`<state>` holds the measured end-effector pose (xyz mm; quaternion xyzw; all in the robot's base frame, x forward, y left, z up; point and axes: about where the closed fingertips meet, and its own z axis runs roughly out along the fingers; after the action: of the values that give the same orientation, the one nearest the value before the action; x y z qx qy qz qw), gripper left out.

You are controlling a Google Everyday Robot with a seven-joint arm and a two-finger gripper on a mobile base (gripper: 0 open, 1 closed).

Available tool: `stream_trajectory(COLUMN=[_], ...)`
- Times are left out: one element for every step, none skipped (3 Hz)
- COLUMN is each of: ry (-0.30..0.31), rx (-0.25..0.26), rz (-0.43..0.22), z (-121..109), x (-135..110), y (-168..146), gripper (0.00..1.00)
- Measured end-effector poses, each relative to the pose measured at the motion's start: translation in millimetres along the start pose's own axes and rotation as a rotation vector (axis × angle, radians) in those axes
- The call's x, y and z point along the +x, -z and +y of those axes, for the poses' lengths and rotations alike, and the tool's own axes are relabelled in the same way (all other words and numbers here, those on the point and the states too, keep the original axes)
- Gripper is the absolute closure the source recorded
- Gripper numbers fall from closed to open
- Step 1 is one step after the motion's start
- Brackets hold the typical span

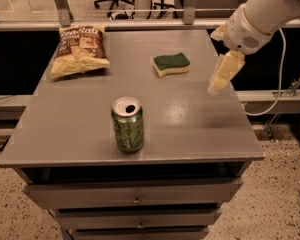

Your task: Pick sponge

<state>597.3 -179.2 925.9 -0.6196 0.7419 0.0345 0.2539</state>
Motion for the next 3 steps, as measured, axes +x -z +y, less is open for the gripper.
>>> stream_trajectory(ry=[-0.012,-0.066,-0.143], rx=[-0.017,-0.068,-0.111], rz=[-0.045,-0.107,-0.177], z=[-29.0,-55.0,-77.7], x=[-3.9,-16.1,-34.7], y=[-31.3,-68.4,-102.4], gripper=[0.00,0.00,0.00])
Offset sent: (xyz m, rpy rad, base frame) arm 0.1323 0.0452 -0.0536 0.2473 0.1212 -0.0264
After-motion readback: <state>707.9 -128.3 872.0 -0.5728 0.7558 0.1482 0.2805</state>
